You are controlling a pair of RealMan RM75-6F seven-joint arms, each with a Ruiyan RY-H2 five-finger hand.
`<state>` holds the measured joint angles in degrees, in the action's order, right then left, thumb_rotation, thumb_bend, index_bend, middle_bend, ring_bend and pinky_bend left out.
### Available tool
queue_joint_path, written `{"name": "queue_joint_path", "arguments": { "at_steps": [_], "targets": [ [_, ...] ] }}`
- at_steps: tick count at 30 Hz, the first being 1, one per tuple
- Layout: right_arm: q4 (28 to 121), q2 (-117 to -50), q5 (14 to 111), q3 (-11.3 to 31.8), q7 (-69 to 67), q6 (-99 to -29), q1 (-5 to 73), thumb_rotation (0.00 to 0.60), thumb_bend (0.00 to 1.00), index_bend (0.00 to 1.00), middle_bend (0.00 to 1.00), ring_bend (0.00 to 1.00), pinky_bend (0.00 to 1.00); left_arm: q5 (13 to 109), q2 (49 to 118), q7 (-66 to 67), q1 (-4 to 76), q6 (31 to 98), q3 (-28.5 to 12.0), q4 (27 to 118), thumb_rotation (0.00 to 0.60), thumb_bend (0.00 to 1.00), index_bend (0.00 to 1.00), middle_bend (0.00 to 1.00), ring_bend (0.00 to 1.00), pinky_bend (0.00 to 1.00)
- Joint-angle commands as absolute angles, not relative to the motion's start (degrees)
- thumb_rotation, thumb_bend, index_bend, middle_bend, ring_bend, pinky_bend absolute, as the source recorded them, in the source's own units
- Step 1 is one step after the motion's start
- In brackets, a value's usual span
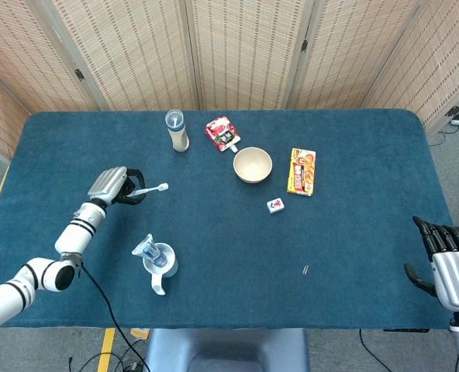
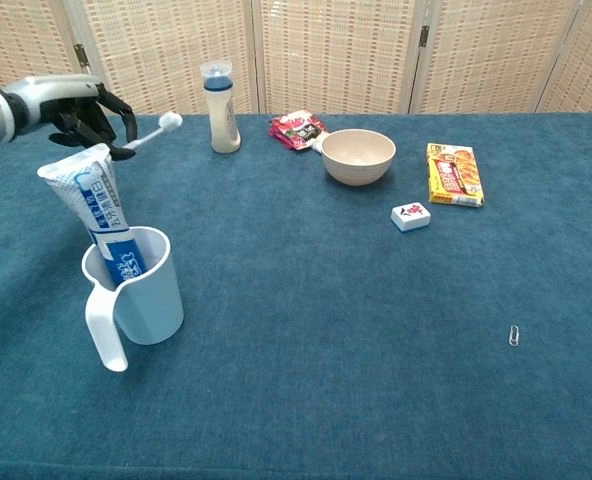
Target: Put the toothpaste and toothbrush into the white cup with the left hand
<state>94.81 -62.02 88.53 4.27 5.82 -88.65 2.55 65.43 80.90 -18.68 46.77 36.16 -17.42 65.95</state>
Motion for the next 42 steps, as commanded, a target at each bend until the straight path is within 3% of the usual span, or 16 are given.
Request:
{"name": "queue_joint_path", "arguments": {
  "at_steps": [1,10,19,31,42],
  "targets": [
    [95.3,-61.7,88.7,4.5,6.2,-88.6,2.9,0.6,0.2,0.0,0.18,0.18,0.18,67.7,73.6,-26.1,41.8,39.0,-18.3,74.7,0.6,0.39,0.66,1.0,0.93,0.99],
    [98.3,-58.9,89.1,5.8,7.2,-89.1,3.7,0.6,0.2,0.0,0.18,0.18,0.18,77.2,63.9,-46.9,35.7,43.2,-18.6,86.0,0.6,0.39,0.66,1.0,0.93,0.99],
    [101.2,-55.5,88.3,7.2,7.8,-89.3,4.2,0.6,0.2,0.0,0.18,0.18,0.18,89.7,58.3,-68.0,32.0,52.6,-14.6,89.4,0.6,0.39,0.66,1.0,0.93,0.99],
    [101.1,-55.6,87.9,6.9,8.1,-88.7,4.5,0.6,0.2,0.0,0.18,0.18,0.18,98.8,58.1,-83.7,28.6,66.2,-6.8,88.5,0.6,0.39,0.67,1.0,0.93,0.99],
    [101.2,-56.0,87.8,6.8,8.8,-88.1,5.1,0.6,0.2,0.0,0.18,0.18,0.18,103.7,59.9,-88.9,29.1,72.6,-1.5,87.4,0.6,0.39,0.67,1.0,0.93,0.99]
  ]
}}
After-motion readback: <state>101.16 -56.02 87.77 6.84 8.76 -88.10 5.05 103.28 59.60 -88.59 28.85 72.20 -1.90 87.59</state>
